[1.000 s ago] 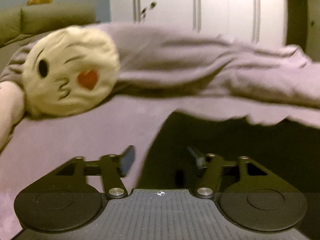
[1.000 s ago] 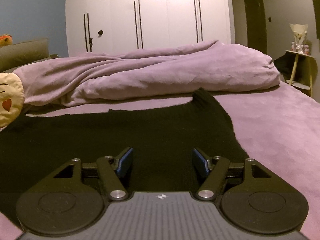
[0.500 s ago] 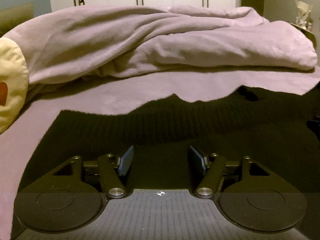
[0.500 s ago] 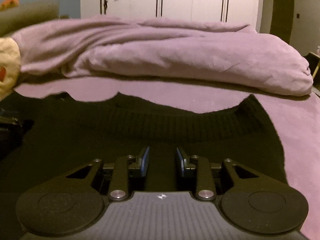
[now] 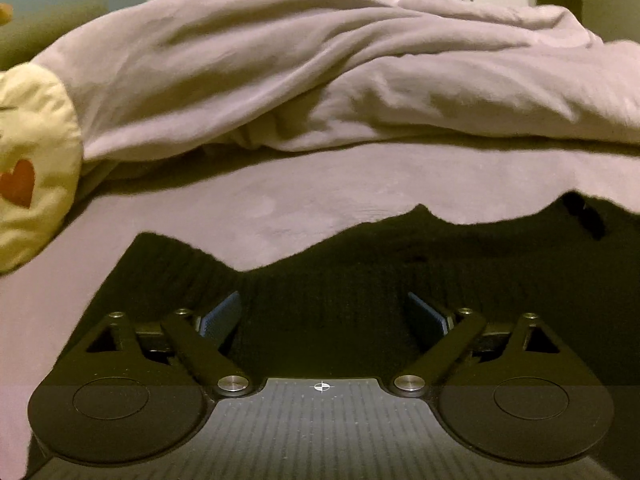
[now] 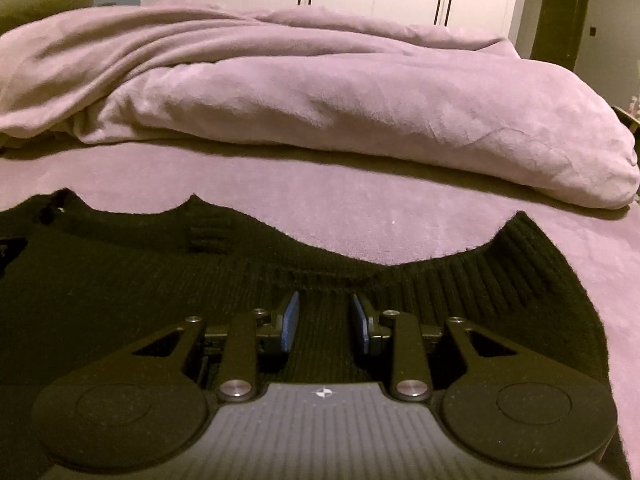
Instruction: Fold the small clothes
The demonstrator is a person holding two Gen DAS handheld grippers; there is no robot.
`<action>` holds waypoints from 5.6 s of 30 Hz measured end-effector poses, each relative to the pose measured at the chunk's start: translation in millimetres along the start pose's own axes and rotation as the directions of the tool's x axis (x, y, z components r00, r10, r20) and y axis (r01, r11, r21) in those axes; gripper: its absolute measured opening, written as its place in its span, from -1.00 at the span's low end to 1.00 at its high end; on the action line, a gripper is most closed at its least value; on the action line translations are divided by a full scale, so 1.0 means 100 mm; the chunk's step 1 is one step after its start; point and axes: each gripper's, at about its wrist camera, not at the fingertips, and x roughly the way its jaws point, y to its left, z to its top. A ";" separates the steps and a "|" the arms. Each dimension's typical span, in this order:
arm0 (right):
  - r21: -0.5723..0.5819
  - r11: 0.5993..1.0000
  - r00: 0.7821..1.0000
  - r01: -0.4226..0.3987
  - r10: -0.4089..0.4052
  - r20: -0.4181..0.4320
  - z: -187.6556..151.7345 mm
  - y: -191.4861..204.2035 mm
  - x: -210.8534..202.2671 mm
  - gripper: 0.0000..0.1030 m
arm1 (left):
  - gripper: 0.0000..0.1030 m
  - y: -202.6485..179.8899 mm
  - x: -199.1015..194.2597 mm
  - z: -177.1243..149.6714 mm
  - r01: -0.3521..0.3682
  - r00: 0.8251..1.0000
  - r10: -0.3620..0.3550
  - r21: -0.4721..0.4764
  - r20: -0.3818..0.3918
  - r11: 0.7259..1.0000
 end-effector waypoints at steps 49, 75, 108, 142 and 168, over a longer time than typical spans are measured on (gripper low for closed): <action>0.039 0.958 0.957 -0.283 0.285 -0.058 -0.55 0.68 -1.29 -0.61 | 0.15 1.59 -0.53 -0.67 0.287 0.888 -0.429 -0.531 -0.163 0.797; -0.024 0.894 0.884 -0.448 0.439 -0.160 -0.69 0.88 -1.18 -0.71 | -0.51 1.31 -0.89 -0.19 0.291 0.898 -0.422 -0.552 -0.125 0.781; 0.369 0.856 0.918 -0.362 0.396 -0.017 -0.24 -0.70 -1.50 -0.53 | 0.64 -0.36 -2.03 -0.70 0.225 0.906 -0.372 -0.517 -0.200 0.826; 0.442 0.803 0.847 -0.401 0.508 -0.154 -0.19 -0.56 -1.00 0.53 | 0.77 -0.28 -1.33 -0.94 0.131 0.916 -0.316 -0.559 -0.248 0.819; 0.215 0.896 0.894 -0.390 0.424 -0.147 -0.05 -0.25 -1.16 -0.73 | 0.79 -0.23 -1.47 -0.71 0.169 0.925 -0.330 -0.573 -0.188 0.802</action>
